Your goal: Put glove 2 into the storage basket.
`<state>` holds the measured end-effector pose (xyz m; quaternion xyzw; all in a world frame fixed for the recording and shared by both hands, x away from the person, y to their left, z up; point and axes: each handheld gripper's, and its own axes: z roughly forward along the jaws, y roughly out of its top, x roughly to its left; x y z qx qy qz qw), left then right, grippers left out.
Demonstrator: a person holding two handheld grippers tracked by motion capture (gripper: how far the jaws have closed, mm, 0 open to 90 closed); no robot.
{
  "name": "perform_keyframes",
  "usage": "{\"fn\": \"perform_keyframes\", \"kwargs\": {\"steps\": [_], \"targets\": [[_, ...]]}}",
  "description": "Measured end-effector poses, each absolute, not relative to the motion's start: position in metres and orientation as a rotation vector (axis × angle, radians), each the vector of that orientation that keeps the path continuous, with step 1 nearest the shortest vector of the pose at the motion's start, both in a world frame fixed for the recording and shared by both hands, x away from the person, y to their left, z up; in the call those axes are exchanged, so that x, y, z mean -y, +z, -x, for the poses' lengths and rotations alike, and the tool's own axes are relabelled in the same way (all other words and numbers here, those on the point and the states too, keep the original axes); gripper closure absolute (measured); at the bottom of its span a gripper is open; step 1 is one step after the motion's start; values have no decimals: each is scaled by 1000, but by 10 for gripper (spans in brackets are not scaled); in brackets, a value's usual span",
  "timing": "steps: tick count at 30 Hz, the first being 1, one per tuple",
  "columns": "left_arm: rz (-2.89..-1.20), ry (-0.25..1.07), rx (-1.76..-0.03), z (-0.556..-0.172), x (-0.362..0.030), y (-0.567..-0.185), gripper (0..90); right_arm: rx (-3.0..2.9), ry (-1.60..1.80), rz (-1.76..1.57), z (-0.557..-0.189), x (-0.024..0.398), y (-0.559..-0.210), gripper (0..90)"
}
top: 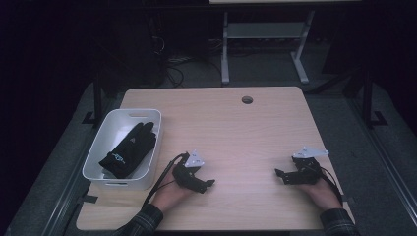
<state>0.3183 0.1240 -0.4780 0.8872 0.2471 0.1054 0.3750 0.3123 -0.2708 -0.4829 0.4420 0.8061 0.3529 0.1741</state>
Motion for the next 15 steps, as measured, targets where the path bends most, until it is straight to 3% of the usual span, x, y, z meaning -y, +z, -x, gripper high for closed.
{"fn": "perform_keyframes", "kwargs": {"steps": [15], "targets": [[-2267,262,-639,-318,-124,-478,125,-2289,1002,-1250,-312,270,-483,127]]}}
